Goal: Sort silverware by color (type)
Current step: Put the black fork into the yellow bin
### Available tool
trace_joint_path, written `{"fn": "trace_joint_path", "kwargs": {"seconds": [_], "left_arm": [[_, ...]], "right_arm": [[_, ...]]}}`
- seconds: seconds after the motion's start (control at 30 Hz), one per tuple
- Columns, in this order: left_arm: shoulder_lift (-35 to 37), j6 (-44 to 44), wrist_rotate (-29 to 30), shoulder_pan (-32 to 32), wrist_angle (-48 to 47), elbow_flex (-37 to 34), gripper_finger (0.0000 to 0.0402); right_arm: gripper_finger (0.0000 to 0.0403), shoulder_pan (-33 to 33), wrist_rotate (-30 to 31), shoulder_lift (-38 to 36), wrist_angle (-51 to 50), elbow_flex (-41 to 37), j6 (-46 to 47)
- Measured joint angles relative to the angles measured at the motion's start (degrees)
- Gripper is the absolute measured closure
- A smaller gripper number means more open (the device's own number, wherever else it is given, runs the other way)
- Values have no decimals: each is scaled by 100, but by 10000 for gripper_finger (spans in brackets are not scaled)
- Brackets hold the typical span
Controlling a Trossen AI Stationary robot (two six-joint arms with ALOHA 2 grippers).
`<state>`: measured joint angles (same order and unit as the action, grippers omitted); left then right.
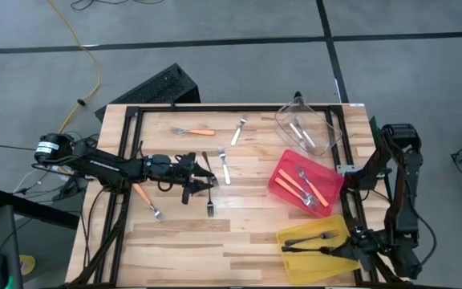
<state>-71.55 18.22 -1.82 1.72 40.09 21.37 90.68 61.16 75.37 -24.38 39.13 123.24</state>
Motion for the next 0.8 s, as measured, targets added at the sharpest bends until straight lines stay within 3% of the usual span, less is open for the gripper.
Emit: {"fn": "trace_joint_path", "kwargs": {"seconds": [0.17,0.47,0.63,0.8], "left_arm": [[0,0,134,-12,29,0,207],[0,0,194,-52,42,0,207],[0,33,231,-52,42,0,207],[0,37,231,-52,40,0,207]], "right_arm": [[380,-186,-512,-76,-245,2,55],[380,-383,-813,-335,-522,7,-283],[380,-472,-1399,-463,-546,7,-542],[380,-512,-1461,-526,-561,7,-753]]}}
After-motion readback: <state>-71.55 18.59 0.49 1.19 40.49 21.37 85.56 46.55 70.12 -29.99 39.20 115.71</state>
